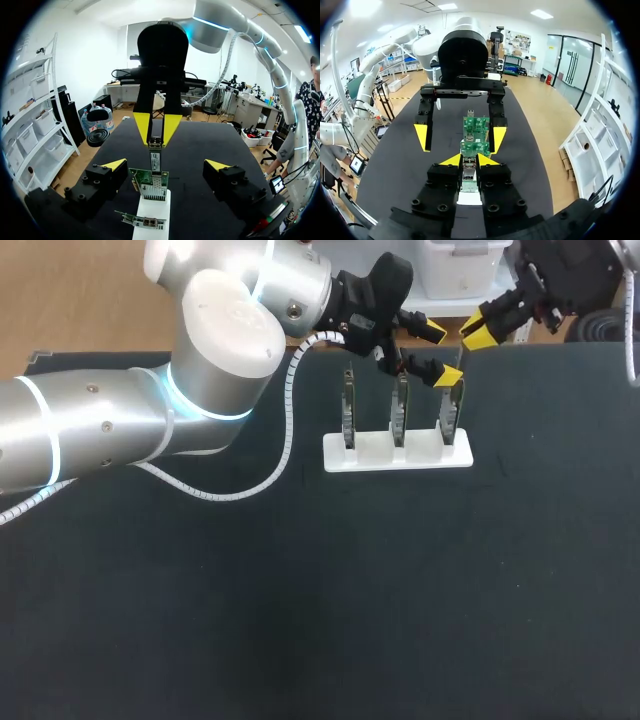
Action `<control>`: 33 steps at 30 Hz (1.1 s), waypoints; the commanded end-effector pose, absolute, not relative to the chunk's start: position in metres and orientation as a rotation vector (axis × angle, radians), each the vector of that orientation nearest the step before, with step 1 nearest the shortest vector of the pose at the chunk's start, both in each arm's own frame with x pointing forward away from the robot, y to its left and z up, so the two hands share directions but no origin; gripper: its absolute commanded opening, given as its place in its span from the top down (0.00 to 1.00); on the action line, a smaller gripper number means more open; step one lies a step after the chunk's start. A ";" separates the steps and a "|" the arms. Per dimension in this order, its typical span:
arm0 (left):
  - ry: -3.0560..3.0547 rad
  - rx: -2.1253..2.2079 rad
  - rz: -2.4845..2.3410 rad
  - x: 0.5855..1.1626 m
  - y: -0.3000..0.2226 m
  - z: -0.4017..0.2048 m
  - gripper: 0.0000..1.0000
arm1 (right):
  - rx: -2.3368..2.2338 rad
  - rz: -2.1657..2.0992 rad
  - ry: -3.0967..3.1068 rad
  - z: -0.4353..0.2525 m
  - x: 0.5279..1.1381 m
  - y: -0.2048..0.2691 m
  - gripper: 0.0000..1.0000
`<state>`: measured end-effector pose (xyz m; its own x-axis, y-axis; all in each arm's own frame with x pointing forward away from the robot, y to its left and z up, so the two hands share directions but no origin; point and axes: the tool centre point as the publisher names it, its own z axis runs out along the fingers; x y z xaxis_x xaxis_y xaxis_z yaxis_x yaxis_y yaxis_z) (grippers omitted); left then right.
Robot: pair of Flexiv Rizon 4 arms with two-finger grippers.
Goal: Pick up the optical module with the left hand, and insert it into the network port with the right hand.
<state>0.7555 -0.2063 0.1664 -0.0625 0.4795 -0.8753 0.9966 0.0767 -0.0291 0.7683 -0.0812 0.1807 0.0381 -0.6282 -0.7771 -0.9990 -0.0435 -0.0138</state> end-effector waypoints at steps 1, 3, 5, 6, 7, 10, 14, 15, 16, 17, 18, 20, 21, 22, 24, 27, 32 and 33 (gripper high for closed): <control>1.643 1.491 -0.910 0.756 -0.207 0.167 0.00 | -1.729 0.809 1.648 0.179 0.767 -0.082 1.00; 1.643 1.491 -0.910 0.756 -0.207 0.167 0.00 | -1.728 0.811 1.648 0.178 0.767 -0.081 1.00; 1.643 1.491 -0.910 0.756 -0.207 0.167 0.00 | -1.724 0.817 1.646 0.177 0.767 -0.081 1.00; 1.643 1.491 -0.910 0.756 -0.207 0.167 0.00 | -1.738 0.806 1.645 0.177 0.767 -0.081 1.00; 1.643 1.491 -0.910 0.756 -0.207 0.167 0.00 | -1.749 0.805 1.647 0.176 0.766 -0.080 1.00; 1.643 1.491 -0.910 0.756 -0.207 0.167 0.00 | -1.769 0.794 1.644 0.175 0.766 -0.077 1.00; 1.643 1.491 -0.910 0.756 -0.207 0.167 0.00 | -1.760 0.800 1.649 0.174 0.766 -0.077 1.00; 1.643 1.491 -0.910 0.756 -0.207 0.167 0.00 | -1.759 0.801 1.648 0.174 0.765 -0.077 1.00; 1.643 1.491 -0.910 0.756 -0.207 0.167 0.00 | -1.758 0.801 1.648 0.174 0.765 -0.077 1.00; 1.643 1.491 -0.910 0.756 -0.207 0.167 0.00 | -1.757 0.800 1.649 0.174 0.765 -0.077 1.00; 1.643 1.491 -0.910 0.756 -0.207 0.167 0.00 | -1.756 0.801 1.649 0.174 0.765 -0.078 1.00; 1.643 1.491 -0.910 0.756 -0.207 0.167 0.00 | -1.755 0.801 1.652 0.173 0.765 -0.078 1.00; 1.643 1.491 -0.910 0.756 -0.207 0.167 0.00 | -1.754 0.801 1.653 0.173 0.765 -0.078 1.00; 1.643 1.491 -0.910 0.756 -0.207 0.167 0.00 | -1.754 0.800 1.653 0.173 0.764 -0.078 1.00; 1.643 1.491 -0.910 0.756 -0.207 0.167 0.00 | -1.747 0.798 1.656 0.174 0.765 -0.081 1.00; 1.643 1.491 -0.910 0.756 -0.207 0.167 0.00 | -1.747 0.794 1.653 0.175 0.765 -0.082 1.00; 1.643 1.491 -0.910 0.756 -0.207 0.167 0.00 | -1.753 0.798 1.649 0.175 0.765 -0.082 1.00; 1.643 1.491 -0.910 0.756 -0.207 0.167 0.00 | -1.754 0.799 1.649 0.174 0.765 -0.082 1.00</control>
<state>0.7555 -0.2063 0.1663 -0.0624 0.4794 -0.8754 0.9966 0.0767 -0.0291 0.7660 -0.0819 0.1751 0.0471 -0.6409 -0.7662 -0.9984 -0.0530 -0.0170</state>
